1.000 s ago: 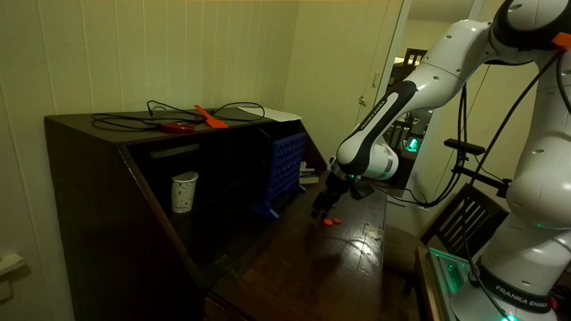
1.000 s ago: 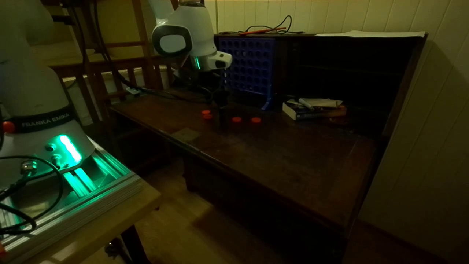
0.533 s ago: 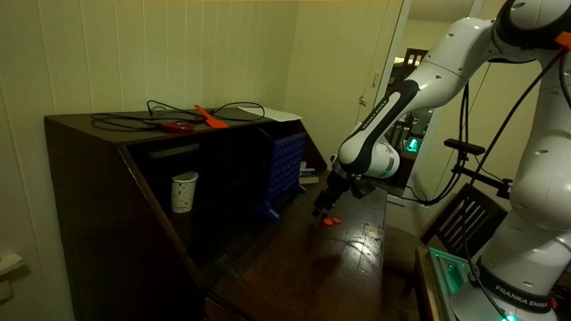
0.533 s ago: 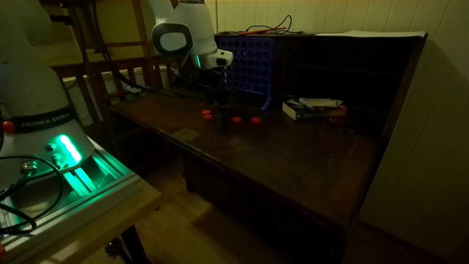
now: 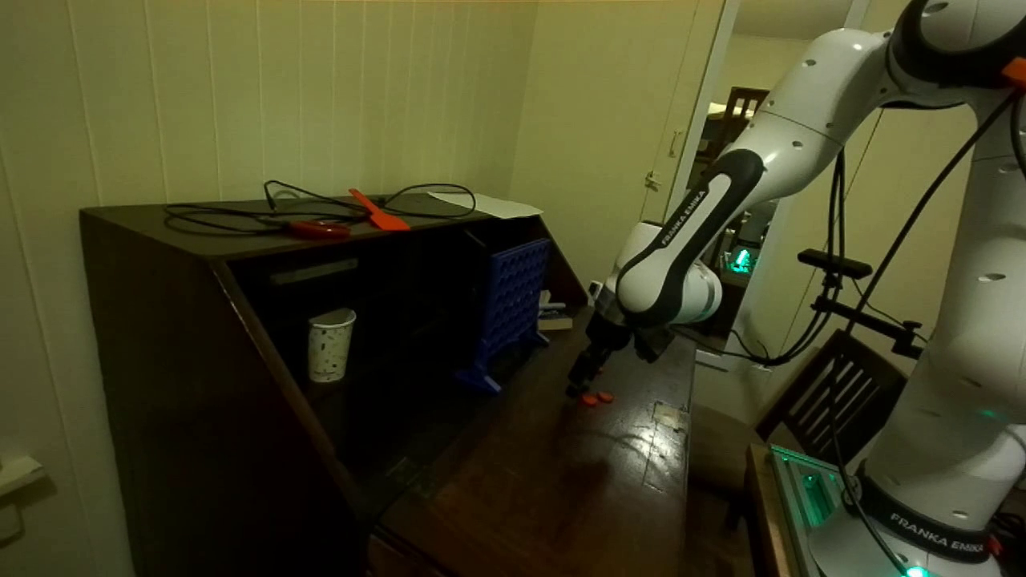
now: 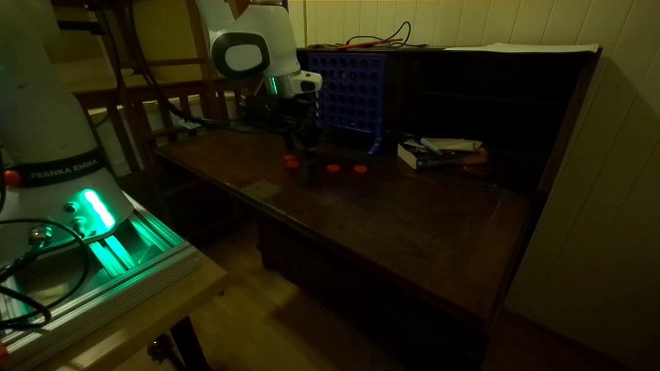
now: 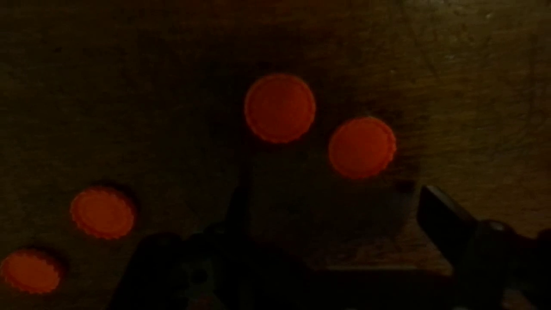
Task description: Pick up the orange object and put it in the blue object
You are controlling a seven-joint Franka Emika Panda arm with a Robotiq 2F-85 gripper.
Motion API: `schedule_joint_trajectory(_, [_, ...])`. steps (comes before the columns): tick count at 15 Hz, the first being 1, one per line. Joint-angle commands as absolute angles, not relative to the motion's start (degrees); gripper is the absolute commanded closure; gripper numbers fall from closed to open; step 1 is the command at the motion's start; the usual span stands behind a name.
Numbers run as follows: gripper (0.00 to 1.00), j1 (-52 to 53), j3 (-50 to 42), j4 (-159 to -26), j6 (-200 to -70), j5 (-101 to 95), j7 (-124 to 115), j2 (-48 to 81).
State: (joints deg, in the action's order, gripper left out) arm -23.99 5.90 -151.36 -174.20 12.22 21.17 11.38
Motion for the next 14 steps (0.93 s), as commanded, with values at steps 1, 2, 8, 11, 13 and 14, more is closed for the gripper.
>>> schedule_joint_trajectory(1, [0.00, -19.15, 0.28, -153.01, -171.74, 6.36, 17.04, 8.60])
schedule_joint_trajectory(2, [0.00, -18.23, -0.66, -152.87, -171.25, 5.29, 16.50, 8.56])
schedule_joint_trajectory(8, [0.15, -12.37, -5.39, -152.11, -168.24, 0.65, 13.28, 8.35])
schedule_joint_trajectory(11, [0.19, -10.43, -6.88, -151.96, -167.18, -1.71, 11.60, 8.18])
schedule_joint_trajectory(13, [0.20, -9.42, -7.88, -151.80, -166.31, -3.40, 10.35, 8.18])
schedule_joint_trajectory(14, [0.21, -9.01, -8.34, -151.74, -165.86, -4.24, 9.87, 8.13])
